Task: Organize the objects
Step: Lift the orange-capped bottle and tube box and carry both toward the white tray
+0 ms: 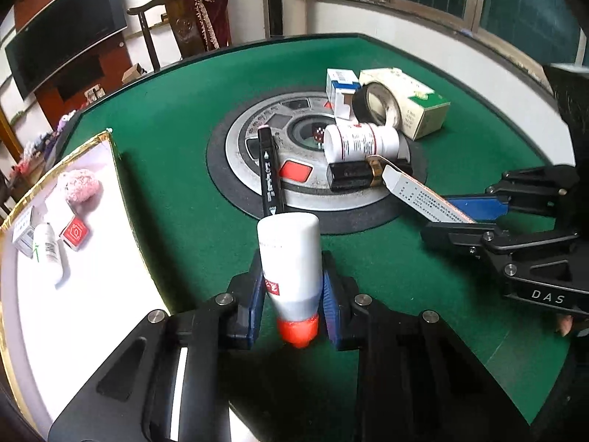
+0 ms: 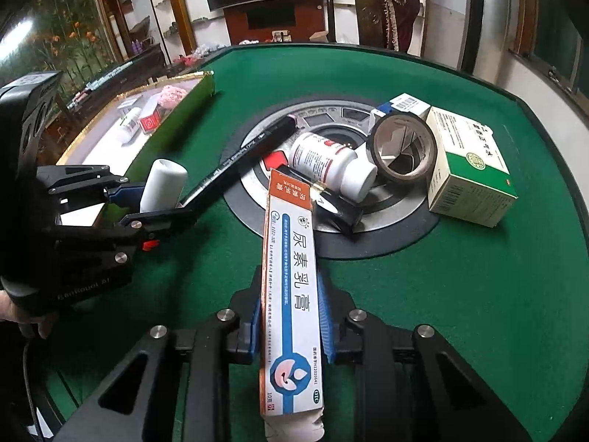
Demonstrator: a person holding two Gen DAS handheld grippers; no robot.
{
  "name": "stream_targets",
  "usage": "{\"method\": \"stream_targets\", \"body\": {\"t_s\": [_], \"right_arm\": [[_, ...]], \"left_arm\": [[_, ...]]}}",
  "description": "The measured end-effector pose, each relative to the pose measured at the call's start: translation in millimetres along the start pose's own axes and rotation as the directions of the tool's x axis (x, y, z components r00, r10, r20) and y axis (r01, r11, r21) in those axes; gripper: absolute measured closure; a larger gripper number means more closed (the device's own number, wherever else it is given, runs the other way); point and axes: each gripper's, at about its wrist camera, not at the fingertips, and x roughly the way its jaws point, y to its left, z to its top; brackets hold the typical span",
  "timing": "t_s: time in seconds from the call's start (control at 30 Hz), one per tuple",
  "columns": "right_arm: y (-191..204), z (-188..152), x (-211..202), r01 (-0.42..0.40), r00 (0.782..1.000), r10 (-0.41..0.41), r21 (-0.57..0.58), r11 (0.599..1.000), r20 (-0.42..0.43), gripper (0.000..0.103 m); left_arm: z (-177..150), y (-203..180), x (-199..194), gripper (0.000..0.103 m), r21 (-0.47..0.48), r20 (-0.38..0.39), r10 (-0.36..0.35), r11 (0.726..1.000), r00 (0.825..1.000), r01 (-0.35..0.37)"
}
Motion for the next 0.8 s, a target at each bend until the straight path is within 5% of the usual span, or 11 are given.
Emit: {"method": "stream_targets", "body": {"t_s": [0.8], "right_arm": [[-5, 1, -6, -0.068, 0.997, 0.065, 0.077, 0.995, 0.041, 0.078]], "left_arm": [[6, 12, -17, 0.076, -0.052, 0.038, -0.052, 0.997, 0.998, 0.054]]}}
